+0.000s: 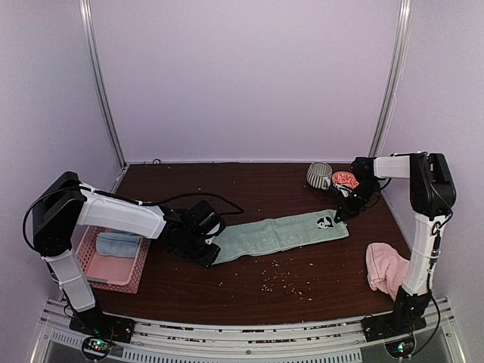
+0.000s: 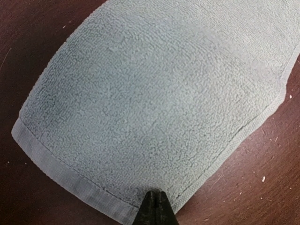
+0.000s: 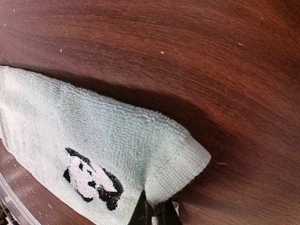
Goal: Roll the towels
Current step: Pick up the towel from the center of the board.
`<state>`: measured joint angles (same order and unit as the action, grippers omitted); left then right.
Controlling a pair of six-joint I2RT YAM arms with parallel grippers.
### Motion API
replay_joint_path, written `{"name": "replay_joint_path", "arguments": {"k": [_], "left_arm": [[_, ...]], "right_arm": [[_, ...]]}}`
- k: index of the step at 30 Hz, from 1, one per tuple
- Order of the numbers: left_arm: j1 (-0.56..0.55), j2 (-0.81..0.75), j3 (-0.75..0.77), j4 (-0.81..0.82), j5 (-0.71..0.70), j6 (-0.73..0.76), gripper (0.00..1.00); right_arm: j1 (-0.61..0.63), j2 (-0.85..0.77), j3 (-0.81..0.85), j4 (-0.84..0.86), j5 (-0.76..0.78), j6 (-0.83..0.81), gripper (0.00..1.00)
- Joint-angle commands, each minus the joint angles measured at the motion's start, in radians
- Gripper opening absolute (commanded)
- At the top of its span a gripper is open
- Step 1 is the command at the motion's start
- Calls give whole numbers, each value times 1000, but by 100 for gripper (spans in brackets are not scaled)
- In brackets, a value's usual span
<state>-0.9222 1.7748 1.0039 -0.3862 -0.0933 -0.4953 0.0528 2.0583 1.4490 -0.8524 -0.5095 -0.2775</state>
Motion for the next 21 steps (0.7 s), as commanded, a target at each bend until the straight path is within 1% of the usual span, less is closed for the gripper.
{"name": "replay_joint_path", "arguments": {"k": [1, 5, 9, 10, 14, 21], "left_arm": [[-6, -17, 74, -107, -28, 28, 4], [-6, -4, 125, -122, -32, 57, 13], [-7, 38, 143, -91, -3, 63, 15], [-6, 47, 147, -81, 2, 64, 15], [-6, 70, 154, -62, 10, 63, 16], [-5, 85, 167, -48, -13, 59, 16]], "right_arm": [[-62, -17, 65, -80, 34, -35, 0], [-117, -9, 142, -151, 101, -81, 0], [-137, 25, 260, -221, 239, -123, 0], [-137, 28, 287, -232, 253, -128, 0], [-131, 31, 342, -272, 192, -126, 0], [-94, 22, 312, -284, 77, -129, 0]]}}
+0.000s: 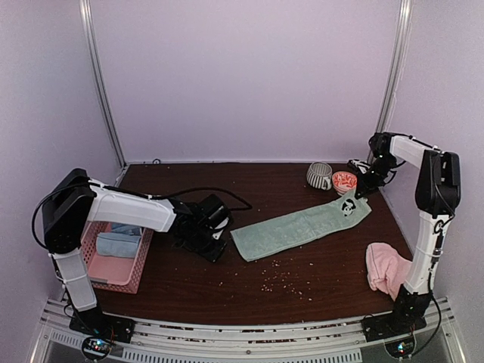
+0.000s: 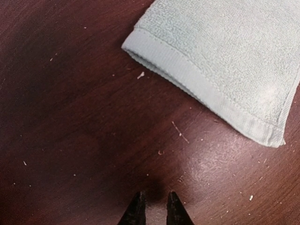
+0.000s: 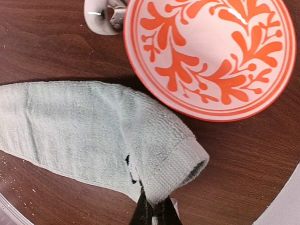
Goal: Roll the towels
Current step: Pick up the towel from the center of the board, then fold the towel at the center of the board.
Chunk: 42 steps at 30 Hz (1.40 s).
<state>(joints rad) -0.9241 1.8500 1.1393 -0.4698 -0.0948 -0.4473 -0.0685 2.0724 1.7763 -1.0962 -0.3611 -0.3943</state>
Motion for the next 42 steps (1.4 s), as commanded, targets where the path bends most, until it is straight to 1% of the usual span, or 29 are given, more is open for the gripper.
{"name": "replay_joint_path", "arguments": {"k": [1, 4, 7, 8, 13, 18, 21, 28, 35, 42], "left_arm": [[-3, 12, 39, 36, -15, 13, 15], [-2, 23, 76, 37, -26, 21, 11], [2, 47, 129, 60, -19, 26, 1], [4, 59, 147, 68, -15, 28, 0], [4, 132, 242, 82, 11, 50, 0], [11, 200, 288, 73, -24, 47, 0], [12, 217, 279, 79, -66, 34, 0], [13, 264, 249, 103, -36, 32, 0], [13, 217, 199, 142, -59, 28, 0], [13, 131, 128, 232, -85, 15, 0]], "right_arm": [[34, 3, -21, -40, -92, -14, 0], [64, -20, -38, -38, -147, -23, 0], [91, -43, -51, -31, -194, -18, 0], [99, -46, -52, -31, -206, -16, 0], [137, -55, -49, -38, -255, -17, 0], [177, -61, -36, -65, -326, -31, 0], [205, -74, -42, -62, -349, -29, 0], [264, -82, -37, -54, -365, -10, 0], [319, -85, -18, -48, -389, 16, 0], [383, -78, 7, -53, -443, 29, 0]]}}
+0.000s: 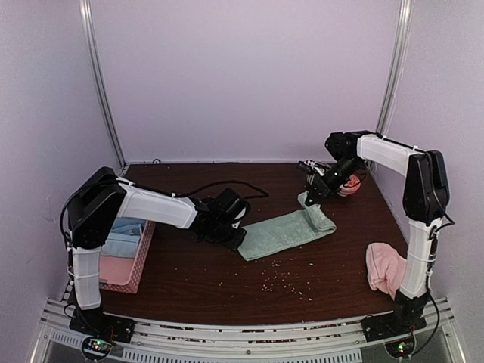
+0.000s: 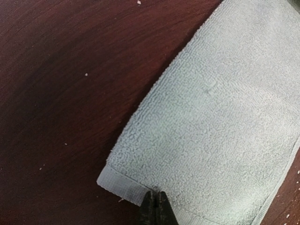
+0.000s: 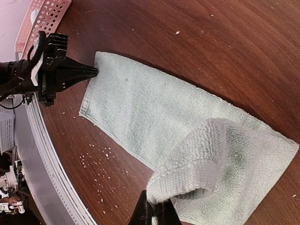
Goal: Roll the towels
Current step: Fold the towel at the center of the board.
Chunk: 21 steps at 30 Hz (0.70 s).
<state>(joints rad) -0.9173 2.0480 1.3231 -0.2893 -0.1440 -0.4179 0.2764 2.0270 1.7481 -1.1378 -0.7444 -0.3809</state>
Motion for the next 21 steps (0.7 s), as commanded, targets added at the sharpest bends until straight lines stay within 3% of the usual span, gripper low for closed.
{"name": "replay_joint_path", "arguments": {"k": [1, 10, 21], "left_arm": [[6, -86, -76, 70, -42, -15, 0], [6, -211, -239, 137, -105, -88, 0], [12, -237, -374, 242, 40, -232, 0]], "right_arm": [[47, -32, 36, -9, -73, 17, 0], [138, -19, 30, 37, -103, 70, 0], [212, 15, 32, 121, -97, 168, 0]]}}
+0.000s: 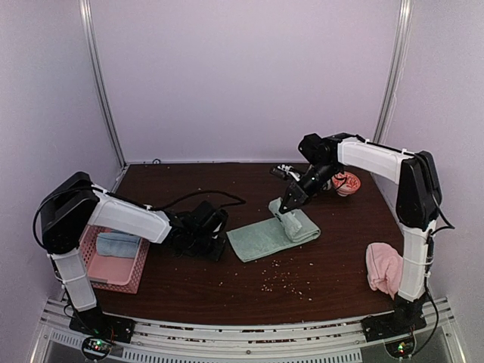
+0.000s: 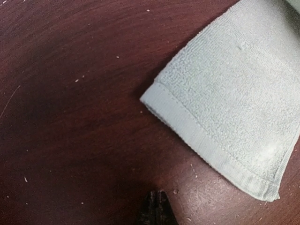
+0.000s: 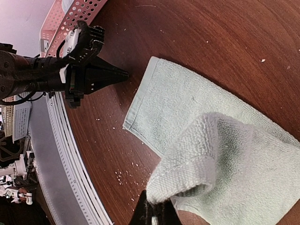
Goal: Roll the towels
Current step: Fold the towel at the center of the board.
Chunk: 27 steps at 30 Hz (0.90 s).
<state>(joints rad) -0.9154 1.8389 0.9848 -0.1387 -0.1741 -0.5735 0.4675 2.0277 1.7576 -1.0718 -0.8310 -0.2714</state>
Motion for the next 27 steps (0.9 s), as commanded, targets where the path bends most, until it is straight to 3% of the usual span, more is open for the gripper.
{"name": "replay_joint_path", "arguments": {"k": [1, 10, 27], "left_arm": [[12, -29, -44, 103, 81, -83, 0], [25, -18, -53, 130, 129, -84, 0], [40, 26, -92, 216, 190, -123, 0]], "right_arm": [[25, 20, 19, 75, -4, 79, 0], [61, 61, -17, 260, 31, 252, 0], [135, 120, 6, 254, -62, 276, 0]]}}
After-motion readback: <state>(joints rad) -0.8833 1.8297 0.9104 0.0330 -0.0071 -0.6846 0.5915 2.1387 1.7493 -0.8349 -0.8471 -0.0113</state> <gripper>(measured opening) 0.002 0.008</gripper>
